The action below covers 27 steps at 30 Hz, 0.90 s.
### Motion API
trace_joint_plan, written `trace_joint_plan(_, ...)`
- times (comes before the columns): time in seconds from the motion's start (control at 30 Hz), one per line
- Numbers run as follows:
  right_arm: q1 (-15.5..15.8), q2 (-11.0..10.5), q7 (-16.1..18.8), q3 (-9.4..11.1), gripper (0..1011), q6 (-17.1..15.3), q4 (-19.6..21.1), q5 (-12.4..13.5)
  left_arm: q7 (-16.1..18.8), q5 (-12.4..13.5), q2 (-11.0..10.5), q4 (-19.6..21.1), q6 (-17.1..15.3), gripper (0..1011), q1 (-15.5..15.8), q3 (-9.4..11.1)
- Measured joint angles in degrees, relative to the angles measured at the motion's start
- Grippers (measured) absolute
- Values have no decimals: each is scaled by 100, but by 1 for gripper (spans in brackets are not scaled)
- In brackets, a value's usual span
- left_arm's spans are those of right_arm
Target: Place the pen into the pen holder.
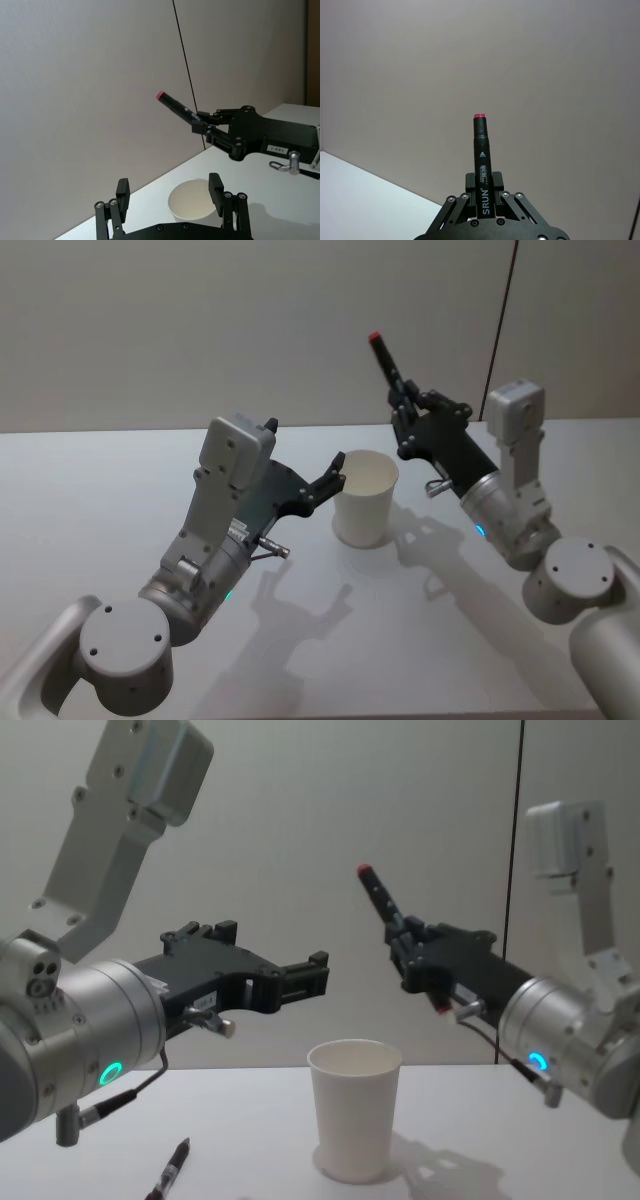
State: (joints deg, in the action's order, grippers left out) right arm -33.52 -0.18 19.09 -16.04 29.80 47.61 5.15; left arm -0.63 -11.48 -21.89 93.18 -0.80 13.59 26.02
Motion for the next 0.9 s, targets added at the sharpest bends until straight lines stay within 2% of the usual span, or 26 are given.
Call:
trace_joint_plan(0.07,-117,59,60,-23,180,135,-249,31,0,0,0,0,0,1003,0,0)
trace_joint_plan(0.1,-117,59,60,-23,180,135,-249,31,0,0,0,0,0,1003,0,0)
trace_joint_plan(0.3,-508,246,231,-93,180,570,-1087,136,0,0,0,0,0,1003,0,0)
trace_joint_plan(0.4,-645,304,275,-113,180,711,-1379,162,0,0,0,0,0,1003,0,0)
trace_joint_plan(0.63,-1130,512,371,-159,180,1194,-2397,218,0,0,0,0,0,1003,0,0)
trace_joint_plan(0.9,-1519,668,365,-189,180,1511,-3204,217,0,0,0,0,0,1003,0,0)
